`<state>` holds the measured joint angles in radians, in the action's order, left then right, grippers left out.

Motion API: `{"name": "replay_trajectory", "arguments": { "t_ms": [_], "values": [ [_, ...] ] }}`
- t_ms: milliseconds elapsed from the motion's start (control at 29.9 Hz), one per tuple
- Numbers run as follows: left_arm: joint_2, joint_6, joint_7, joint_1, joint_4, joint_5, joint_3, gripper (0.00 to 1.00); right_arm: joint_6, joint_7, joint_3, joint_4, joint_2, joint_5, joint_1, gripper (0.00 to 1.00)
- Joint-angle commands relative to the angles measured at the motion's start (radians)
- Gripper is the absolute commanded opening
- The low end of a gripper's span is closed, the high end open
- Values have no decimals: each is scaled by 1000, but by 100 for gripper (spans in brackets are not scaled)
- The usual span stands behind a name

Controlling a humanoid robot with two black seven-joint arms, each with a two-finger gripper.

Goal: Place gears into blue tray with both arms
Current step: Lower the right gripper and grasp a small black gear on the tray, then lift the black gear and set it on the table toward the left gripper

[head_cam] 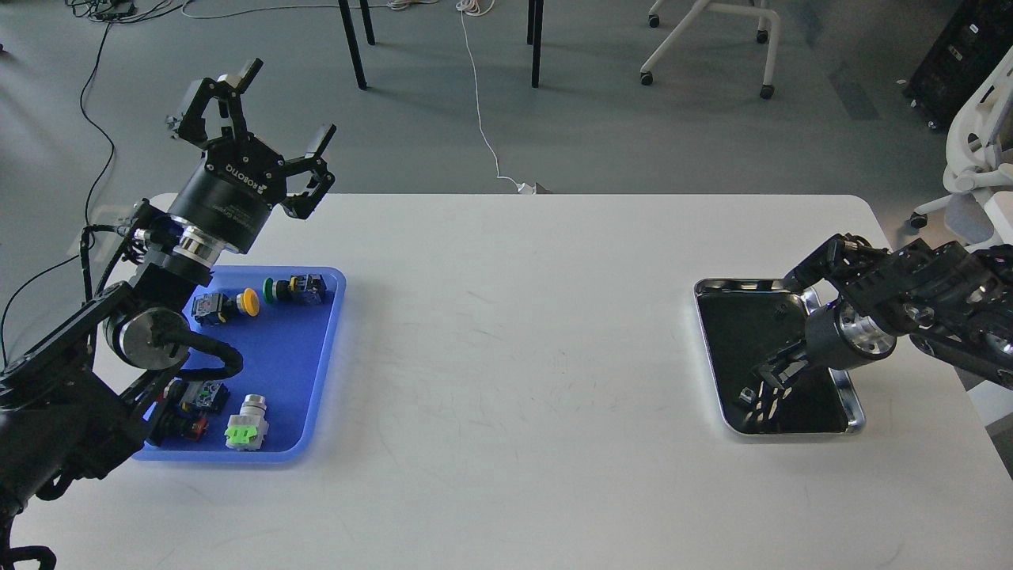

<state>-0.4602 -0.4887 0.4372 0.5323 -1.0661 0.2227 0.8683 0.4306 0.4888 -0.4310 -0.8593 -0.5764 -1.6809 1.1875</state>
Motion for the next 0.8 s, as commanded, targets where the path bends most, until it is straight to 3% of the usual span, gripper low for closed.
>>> {"name": "replay_trajectory", "arguments": {
  "t_ms": [0, 468, 768],
  "values": [
    [-1, 0, 0, 0, -3, 0, 0, 98, 0, 0, 0, -4, 0, 1, 10, 17],
    [-5, 0, 0, 0, -15, 1, 12, 98, 11, 0, 0, -162, -14, 69, 260, 18],
    [-8, 0, 0, 0, -15, 0, 14, 98, 13, 0, -23, -193, 174, 161, 287, 18]
  ]
}}
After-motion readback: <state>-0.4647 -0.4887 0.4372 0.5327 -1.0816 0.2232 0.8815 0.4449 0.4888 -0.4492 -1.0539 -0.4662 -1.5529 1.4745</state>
